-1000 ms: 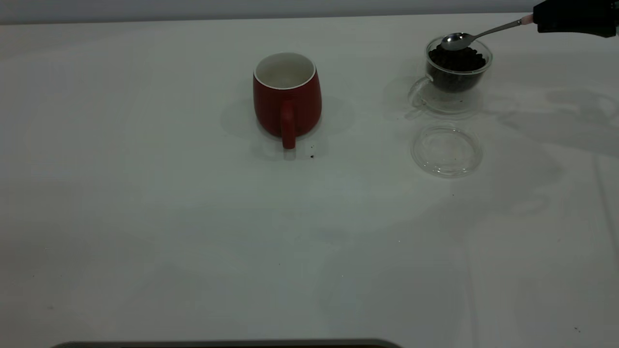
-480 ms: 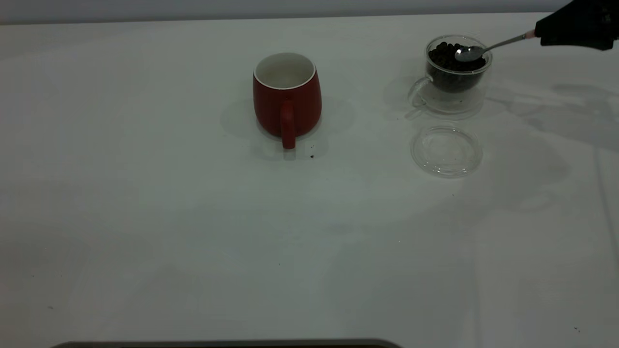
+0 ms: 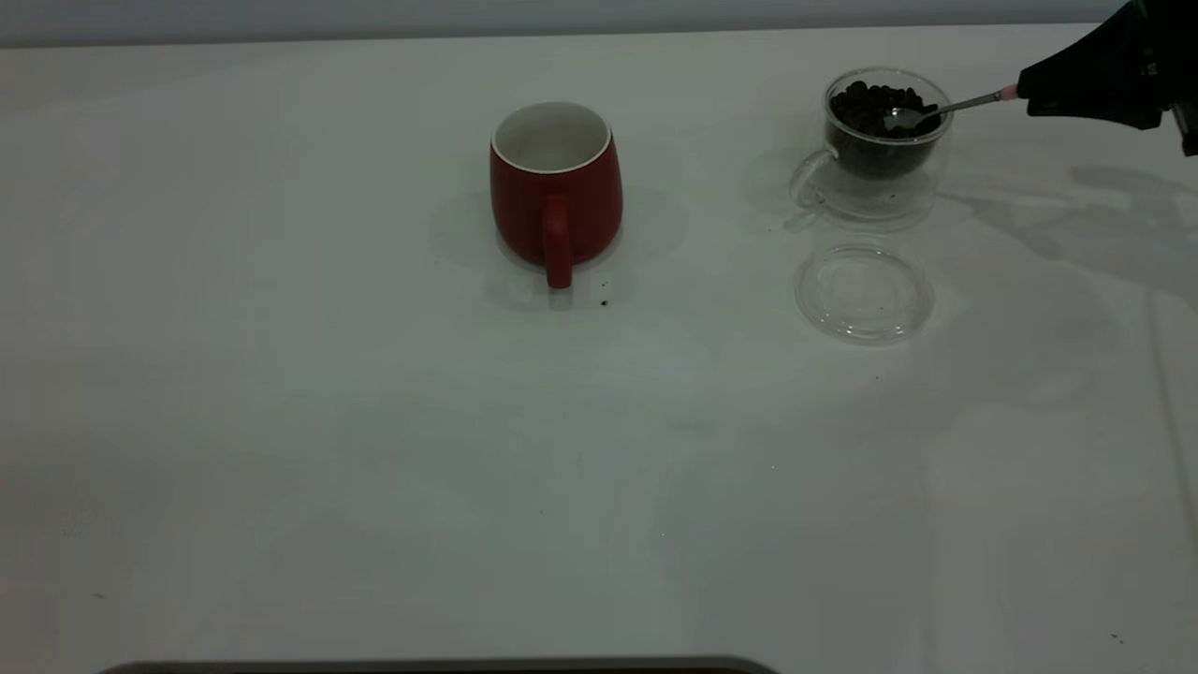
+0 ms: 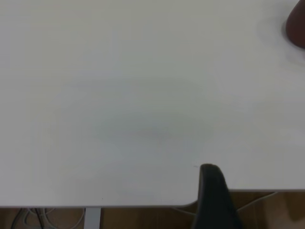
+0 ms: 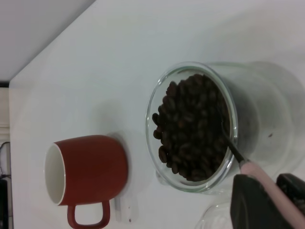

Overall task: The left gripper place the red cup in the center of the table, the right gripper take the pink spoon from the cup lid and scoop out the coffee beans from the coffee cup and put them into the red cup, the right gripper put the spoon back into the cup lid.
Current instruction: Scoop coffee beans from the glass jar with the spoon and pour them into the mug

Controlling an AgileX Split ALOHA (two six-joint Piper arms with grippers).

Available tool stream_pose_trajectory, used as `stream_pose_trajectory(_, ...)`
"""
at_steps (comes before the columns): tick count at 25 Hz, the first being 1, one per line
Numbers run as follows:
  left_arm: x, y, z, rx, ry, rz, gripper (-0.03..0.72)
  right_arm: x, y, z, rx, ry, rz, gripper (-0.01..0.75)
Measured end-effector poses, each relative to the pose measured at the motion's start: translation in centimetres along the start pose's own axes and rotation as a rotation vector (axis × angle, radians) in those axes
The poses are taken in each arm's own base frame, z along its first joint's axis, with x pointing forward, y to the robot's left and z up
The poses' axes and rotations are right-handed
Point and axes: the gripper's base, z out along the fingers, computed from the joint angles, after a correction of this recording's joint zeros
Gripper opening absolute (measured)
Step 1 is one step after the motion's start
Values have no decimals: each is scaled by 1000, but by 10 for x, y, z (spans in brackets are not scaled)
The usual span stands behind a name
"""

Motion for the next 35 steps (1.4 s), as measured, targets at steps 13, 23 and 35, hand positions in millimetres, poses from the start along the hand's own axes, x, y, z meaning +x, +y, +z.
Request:
stream_pose_trajectory(13,0,0,0,0,0,0,519,7,-3,11,-13,19,25,99)
stream_pose_trajectory(23,0,0,0,0,0,0,519,0,-12,-8,-40,-14,49,99)
stream_pose_trajectory(35,0,0,0,0,0,0,519,0,-7,-17,-66,34,33,99)
